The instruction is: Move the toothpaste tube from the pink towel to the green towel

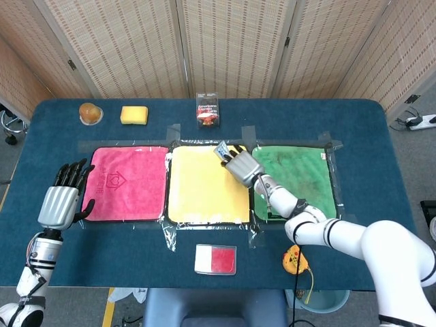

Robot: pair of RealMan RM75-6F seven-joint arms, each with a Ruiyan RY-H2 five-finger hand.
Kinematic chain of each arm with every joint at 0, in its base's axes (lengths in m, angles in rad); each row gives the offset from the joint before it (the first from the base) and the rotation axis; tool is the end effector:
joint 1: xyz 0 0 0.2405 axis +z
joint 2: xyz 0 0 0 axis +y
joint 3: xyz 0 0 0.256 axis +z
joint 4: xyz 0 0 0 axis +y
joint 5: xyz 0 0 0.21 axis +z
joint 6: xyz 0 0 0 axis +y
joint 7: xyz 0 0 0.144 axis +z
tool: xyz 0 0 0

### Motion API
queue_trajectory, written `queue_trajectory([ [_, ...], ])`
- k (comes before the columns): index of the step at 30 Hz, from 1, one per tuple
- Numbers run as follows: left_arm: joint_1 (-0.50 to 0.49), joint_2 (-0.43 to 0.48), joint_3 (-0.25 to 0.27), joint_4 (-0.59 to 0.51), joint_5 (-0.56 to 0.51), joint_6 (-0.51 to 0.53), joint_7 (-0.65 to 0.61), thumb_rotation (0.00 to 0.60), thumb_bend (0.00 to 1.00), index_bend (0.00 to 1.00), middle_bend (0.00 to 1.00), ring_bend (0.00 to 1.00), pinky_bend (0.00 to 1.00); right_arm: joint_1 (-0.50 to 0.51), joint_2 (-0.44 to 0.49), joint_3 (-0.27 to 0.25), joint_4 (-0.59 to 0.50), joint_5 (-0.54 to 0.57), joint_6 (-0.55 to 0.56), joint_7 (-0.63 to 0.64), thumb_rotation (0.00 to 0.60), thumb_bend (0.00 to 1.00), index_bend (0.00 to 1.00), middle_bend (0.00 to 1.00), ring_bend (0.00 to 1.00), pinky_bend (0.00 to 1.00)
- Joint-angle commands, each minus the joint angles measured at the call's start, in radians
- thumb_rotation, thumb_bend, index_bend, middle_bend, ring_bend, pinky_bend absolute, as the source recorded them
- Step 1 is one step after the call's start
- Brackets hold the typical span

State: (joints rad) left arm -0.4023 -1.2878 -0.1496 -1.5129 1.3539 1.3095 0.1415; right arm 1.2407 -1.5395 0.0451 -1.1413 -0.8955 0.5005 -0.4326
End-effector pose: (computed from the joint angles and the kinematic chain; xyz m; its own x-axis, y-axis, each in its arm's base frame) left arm -0.2554 0.2944 0.1111 0.4269 -0.0345 0.9036 0.8906 -0.1571 -0.4268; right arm -0.0807 -0.4417 -0.0308 0.8289 -0.2396 0.5055 -0.5331 -0.6118 0.5843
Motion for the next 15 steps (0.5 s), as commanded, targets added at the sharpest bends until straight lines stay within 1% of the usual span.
queue_trajectory([
  [1,0.002,0.000,0.000,0.000,0.000,0.002,-0.002,0.600,0.43,0.11,0.05,0.02,0.01,0.030,-0.051,0.003,0.057,0.021,-0.031,-0.009,0.600,0.49,0.19,0.16,0.10,0.00],
  [5,0.006,0.002,0.003,-0.001,0.002,0.003,-0.001,0.600,0.43,0.11,0.05,0.02,0.01,0.045,-0.086,0.000,0.108,0.036,-0.049,-0.012,0.600,0.49,0.20,0.18,0.10,0.00],
  [10,0.009,0.001,0.004,0.000,0.001,0.002,-0.003,0.600,0.43,0.11,0.05,0.02,0.01,0.049,-0.114,-0.018,0.160,0.061,-0.074,-0.014,0.600,0.49,0.22,0.20,0.10,0.00],
  [15,0.010,0.002,0.003,0.002,0.003,0.002,-0.005,0.600,0.43,0.11,0.05,0.02,0.01,0.046,-0.118,-0.039,0.181,0.080,-0.092,-0.013,0.600,0.49,0.24,0.24,0.10,0.00],
])
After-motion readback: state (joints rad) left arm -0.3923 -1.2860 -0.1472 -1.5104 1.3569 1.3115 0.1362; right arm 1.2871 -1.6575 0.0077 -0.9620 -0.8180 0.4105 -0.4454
